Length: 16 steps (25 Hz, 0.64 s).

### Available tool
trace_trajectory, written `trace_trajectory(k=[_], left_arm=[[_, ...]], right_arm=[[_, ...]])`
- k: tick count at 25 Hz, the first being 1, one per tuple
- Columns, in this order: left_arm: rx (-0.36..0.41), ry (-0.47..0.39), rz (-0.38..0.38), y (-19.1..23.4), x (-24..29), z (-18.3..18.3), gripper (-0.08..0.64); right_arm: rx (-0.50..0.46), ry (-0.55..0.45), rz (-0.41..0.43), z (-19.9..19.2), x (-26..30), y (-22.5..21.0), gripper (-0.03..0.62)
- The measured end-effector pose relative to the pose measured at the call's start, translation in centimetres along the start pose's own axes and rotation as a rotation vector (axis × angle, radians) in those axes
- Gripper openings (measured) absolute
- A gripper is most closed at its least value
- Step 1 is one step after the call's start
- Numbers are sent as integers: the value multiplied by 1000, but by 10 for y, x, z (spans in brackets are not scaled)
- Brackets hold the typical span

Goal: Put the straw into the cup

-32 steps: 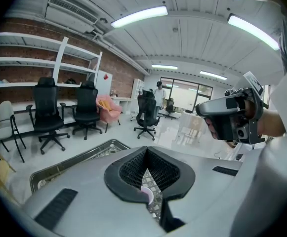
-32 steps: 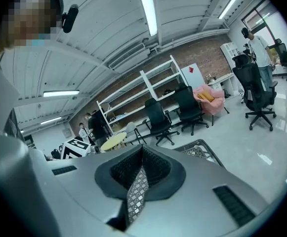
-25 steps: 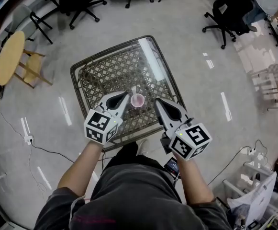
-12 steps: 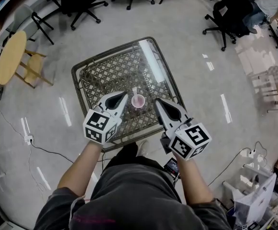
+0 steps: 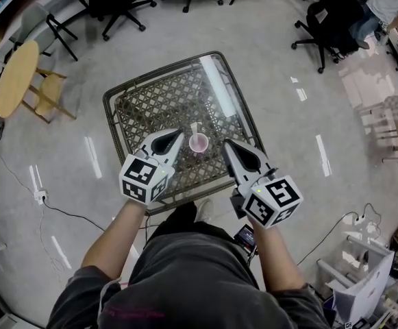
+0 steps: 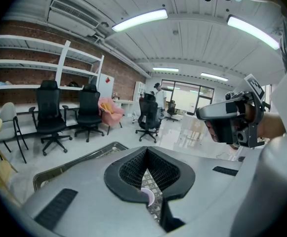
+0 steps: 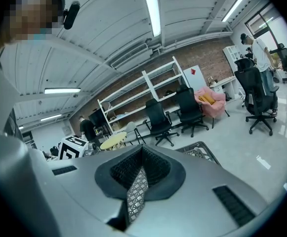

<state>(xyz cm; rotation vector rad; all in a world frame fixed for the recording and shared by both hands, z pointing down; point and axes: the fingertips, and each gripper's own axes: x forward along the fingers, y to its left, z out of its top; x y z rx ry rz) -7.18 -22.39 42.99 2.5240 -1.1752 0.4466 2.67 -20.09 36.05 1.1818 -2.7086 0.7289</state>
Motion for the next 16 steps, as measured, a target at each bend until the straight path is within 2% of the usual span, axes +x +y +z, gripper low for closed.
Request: trace_trajectory(k=[16], left_arm=[[-22,43,-12,-8,-3,-21,9]], right_arm=[[2,15,6,-9,0,-1,12]])
